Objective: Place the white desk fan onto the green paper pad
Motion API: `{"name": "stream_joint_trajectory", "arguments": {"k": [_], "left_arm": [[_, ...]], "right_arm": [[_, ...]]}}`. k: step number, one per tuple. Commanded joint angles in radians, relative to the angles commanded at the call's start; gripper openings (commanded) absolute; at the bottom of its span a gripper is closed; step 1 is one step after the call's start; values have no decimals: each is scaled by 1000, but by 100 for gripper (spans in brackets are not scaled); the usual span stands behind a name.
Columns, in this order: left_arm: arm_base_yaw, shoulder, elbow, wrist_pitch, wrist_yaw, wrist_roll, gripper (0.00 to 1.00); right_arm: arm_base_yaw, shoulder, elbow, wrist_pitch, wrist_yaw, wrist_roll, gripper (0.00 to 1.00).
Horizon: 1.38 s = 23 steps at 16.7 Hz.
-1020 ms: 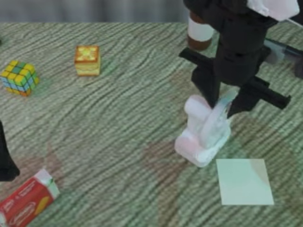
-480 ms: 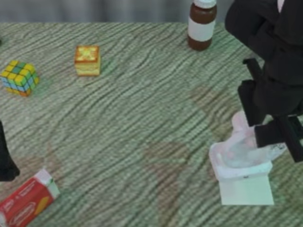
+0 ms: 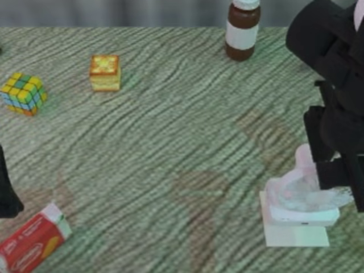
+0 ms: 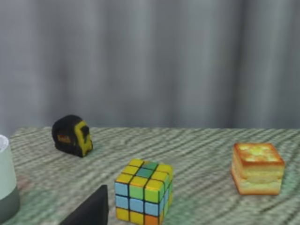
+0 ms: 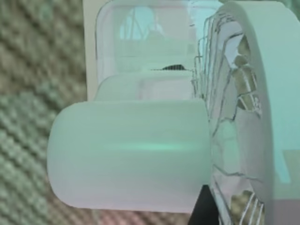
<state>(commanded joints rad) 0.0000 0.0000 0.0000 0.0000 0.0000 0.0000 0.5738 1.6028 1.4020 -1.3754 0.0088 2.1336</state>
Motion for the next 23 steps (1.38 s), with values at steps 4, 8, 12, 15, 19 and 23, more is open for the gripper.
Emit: {"name": "stream_joint_trajectory", "arguments": {"k": [4,8,12,15,19,23], "left_arm": [[0,0,0,0,0,0,100],[0,0,0,0,0,0,100],[0,0,0,0,0,0,100],[0,0,0,0,0,0,100],[0,0,0,0,0,0,100],[0,0,0,0,0,0,100]], "right_arm": [[-1,5,-36,42,-1,-1,0],[-6,13,-122,135,0,-6,0],[-6,14,-124,137,0,-6,8],[-6,14,-124,137,0,-6,30],[-6,14,-124,137,0,-6,60],[-6,14,-124,137,0,-6,90]]}}
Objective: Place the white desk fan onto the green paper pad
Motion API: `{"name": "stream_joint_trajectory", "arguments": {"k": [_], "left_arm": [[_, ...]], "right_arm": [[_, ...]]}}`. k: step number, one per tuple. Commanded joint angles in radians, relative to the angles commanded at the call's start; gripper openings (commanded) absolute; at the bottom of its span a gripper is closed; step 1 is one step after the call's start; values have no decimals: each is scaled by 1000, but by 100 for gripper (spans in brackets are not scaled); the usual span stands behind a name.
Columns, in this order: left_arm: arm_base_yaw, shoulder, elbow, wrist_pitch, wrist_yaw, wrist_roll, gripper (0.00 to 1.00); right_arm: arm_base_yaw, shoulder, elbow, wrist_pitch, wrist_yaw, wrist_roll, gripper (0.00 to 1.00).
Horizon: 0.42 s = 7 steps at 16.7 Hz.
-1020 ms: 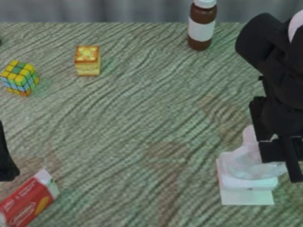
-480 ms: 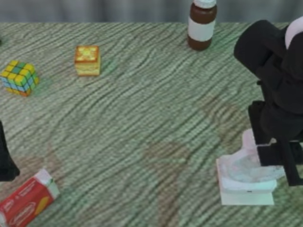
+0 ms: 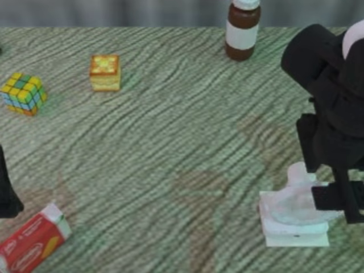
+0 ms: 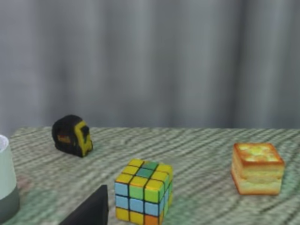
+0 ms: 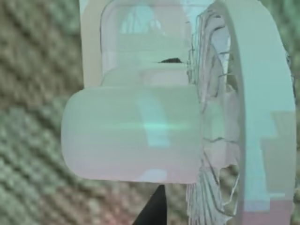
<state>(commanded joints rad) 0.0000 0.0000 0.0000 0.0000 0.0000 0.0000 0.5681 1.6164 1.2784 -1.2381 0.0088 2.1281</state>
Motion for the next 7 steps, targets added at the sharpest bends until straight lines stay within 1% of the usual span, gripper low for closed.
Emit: {"name": "stream_joint_trajectory", "arguments": {"k": [1,2,7], "left_arm": [[0,0,0,0,0,0,100],[0,0,0,0,0,0,100],[0,0,0,0,0,0,100]], "right_arm": [[0,0,0,0,0,0,98],[0,0,0,0,0,0,100],[0,0,0,0,0,0,100]]}}
